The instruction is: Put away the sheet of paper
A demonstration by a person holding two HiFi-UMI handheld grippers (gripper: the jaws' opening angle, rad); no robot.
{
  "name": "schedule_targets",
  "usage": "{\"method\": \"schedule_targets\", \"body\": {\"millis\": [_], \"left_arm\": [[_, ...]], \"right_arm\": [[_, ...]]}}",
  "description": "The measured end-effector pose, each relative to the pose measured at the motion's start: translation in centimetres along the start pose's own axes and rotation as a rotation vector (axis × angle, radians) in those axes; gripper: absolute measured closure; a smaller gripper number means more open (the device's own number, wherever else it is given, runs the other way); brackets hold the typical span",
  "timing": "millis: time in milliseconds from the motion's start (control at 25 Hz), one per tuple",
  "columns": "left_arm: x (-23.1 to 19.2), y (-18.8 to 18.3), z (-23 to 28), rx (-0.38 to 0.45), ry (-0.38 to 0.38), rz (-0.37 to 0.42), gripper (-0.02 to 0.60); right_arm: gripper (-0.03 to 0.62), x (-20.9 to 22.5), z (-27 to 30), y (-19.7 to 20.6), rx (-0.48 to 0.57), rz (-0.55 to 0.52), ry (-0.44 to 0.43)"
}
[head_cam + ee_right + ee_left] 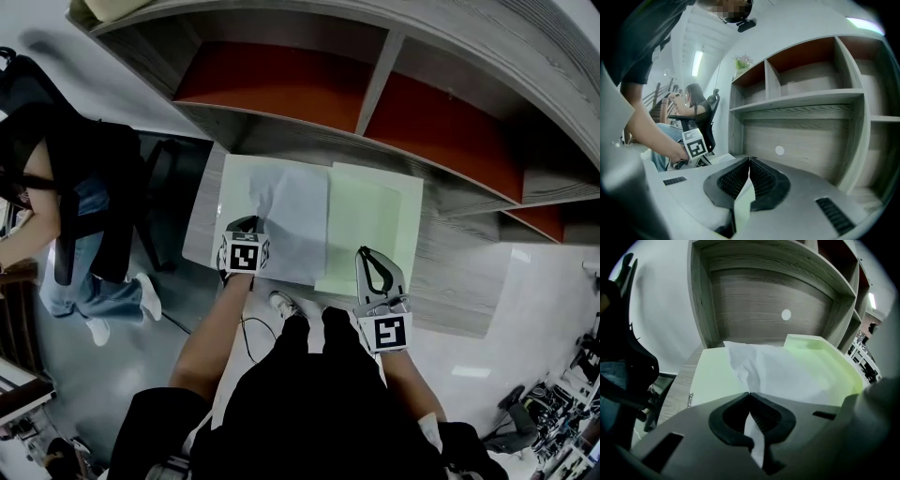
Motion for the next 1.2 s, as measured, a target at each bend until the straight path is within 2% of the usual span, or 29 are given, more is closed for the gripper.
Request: {"method": "schedule_targets", "body": {"millis": [360,760,880,1200], "left_arm": [[3.1,-0.8,0.4,-0.010,0.017,0.086,0.572],[7.7,-1.3,1.1,0.013,0.108,0.063,0.572],[9.3,-1.5,1.6,-0.007,0.137,0.081,0.572],[13.2,-1.8,2.3,-0.034,0.219,0.064,0.572]], "right_arm": [[0.571,1.4,-0.4,0.2,0.010,0.008,0.007],[0.571,2.7,-1.1,1.1,0.011,0.015,0.023],[0.571,3.2,-1.4,1.1,0.010,0.019,0.034],[0.571,4.3,-2.0,0.7,0.022,0.007,0.046]]}}
Point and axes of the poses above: the fingertips, and each gripper's own axes: z forward along the fingers, x to its right, y out of its underside, the point moved 7 cm from there along -z, backward along the fingers, and after that the axes turned 1 degree about x, right-handed, at the moved point
